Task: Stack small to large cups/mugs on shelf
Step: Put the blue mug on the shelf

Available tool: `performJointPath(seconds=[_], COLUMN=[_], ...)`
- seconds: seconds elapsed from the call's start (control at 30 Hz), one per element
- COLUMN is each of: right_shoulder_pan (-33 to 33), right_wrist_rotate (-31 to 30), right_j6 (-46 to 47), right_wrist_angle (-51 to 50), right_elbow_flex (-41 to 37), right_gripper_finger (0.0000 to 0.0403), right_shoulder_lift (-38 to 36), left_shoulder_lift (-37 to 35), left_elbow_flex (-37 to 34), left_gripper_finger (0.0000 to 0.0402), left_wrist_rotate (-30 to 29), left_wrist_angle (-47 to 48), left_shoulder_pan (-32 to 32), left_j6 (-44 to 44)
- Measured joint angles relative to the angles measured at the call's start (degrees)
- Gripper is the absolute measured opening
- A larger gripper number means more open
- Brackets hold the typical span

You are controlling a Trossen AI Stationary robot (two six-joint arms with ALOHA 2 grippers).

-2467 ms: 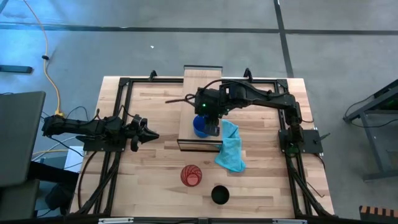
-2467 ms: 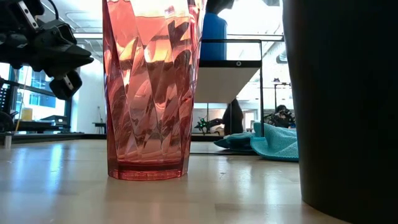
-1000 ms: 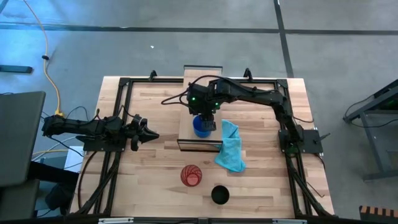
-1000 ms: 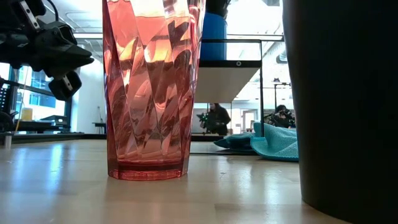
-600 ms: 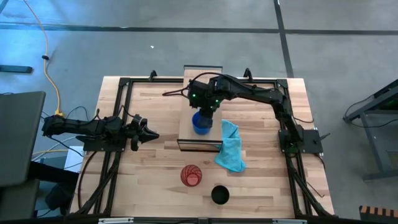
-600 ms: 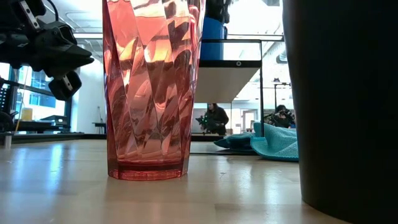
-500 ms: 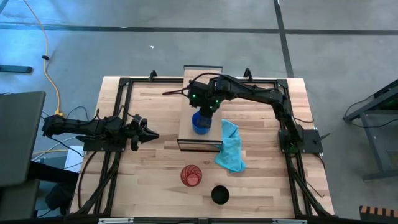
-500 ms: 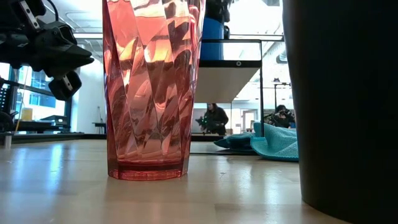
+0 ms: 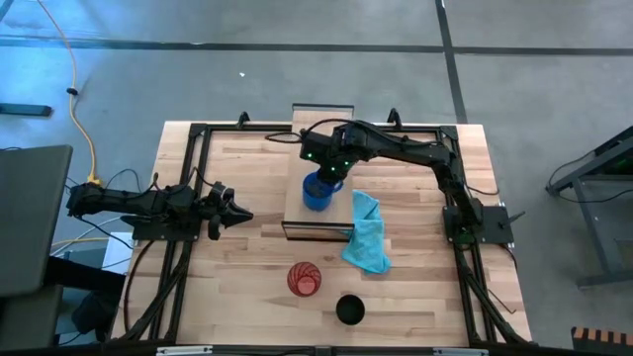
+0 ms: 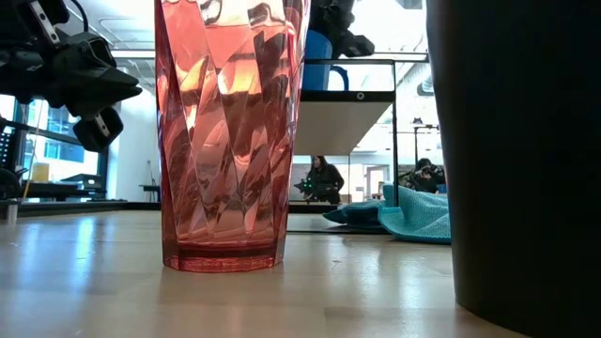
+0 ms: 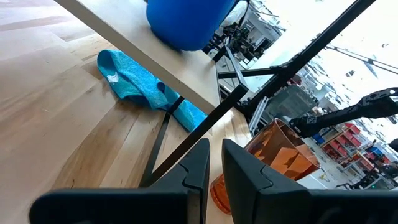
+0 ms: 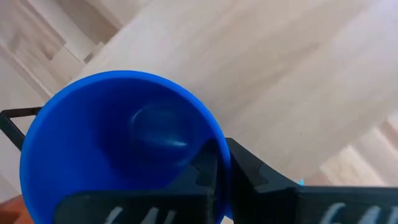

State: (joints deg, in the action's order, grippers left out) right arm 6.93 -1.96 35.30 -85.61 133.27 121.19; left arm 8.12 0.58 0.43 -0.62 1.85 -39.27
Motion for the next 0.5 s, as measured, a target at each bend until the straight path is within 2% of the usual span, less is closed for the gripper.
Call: performJointPath(seconds=[0.5], right_shoulder_pan=[-2.59], right_wrist_rotate=[-3.59], right_j6=[10.41], right_wrist_angle=[-4.35], right_elbow_flex=[0.09], right_gripper_finger=[0.0001], right_shoulder_lift=[-0.14], left_shoulder_lift=[0.01], left_elbow_flex=[0.0], left_gripper_finger=[0.0033], left_wrist_rotate=[0.0], left_wrist_angle=[-0.01], left_shoulder_pan=[0.0], left_j6=[0.4])
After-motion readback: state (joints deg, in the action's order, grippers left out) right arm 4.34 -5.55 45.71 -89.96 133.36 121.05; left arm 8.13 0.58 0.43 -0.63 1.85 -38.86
